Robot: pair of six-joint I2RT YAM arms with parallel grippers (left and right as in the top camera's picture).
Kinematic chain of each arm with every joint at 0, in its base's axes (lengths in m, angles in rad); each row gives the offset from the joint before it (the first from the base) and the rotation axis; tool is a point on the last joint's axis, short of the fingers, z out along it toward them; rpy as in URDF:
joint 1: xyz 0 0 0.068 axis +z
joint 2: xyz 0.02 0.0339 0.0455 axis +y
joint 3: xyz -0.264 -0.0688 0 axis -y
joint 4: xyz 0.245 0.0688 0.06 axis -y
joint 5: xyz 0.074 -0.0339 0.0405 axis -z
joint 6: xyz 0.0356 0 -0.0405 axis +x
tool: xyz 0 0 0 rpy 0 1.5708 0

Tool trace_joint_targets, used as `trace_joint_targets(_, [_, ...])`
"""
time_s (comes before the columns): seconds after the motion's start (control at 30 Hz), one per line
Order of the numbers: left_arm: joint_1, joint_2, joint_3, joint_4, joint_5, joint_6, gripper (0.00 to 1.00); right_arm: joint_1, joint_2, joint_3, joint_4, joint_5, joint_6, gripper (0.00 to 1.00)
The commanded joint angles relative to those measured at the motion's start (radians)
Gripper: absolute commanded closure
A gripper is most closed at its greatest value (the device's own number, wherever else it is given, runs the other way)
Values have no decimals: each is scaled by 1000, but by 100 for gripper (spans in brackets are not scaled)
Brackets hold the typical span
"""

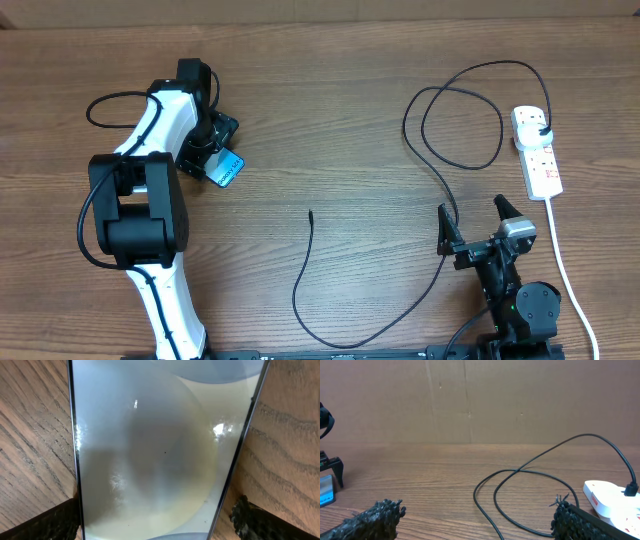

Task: Plug charger to phone and switch on socket
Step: 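Close the left gripper on the phone's long sides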

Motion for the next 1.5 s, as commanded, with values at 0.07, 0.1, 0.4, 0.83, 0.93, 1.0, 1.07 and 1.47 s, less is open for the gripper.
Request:
trace_joint_targets(0.07, [8,6,-9,11,-16,8,0,-2,-8,-10,3,7,-3,0])
trace_joint_targets(0.1, [9,6,-10,11,-16,8,0,-2,-8,-10,3,7,-3,0])
trace_joint_targets(0.4, [9,6,-32,5,-16,8,0,-2,-8,-10,3,7,-3,0])
trace_joint_targets(0.83, [9,6,-35,-27,-6,9,0,-2,-8,-10,3,7,-4,0])
trace_joint_targets(0.93, [10,6,-35,-27,-6,9,0,-2,-8,-10,3,7,-4,0])
trace_joint_targets(1.0, [10,6,-35,-25,-6,8,0,-2,-8,-10,3,7,-3,0])
trace_joint_targets(1.07, [10,6,-35,-22,-6,8,0,-2,-8,-10,3,7,-3,0])
trace_joint_targets(1.47, [10,6,-35,-19,-9,8,9,-2,-8,-10,3,7,-3,0])
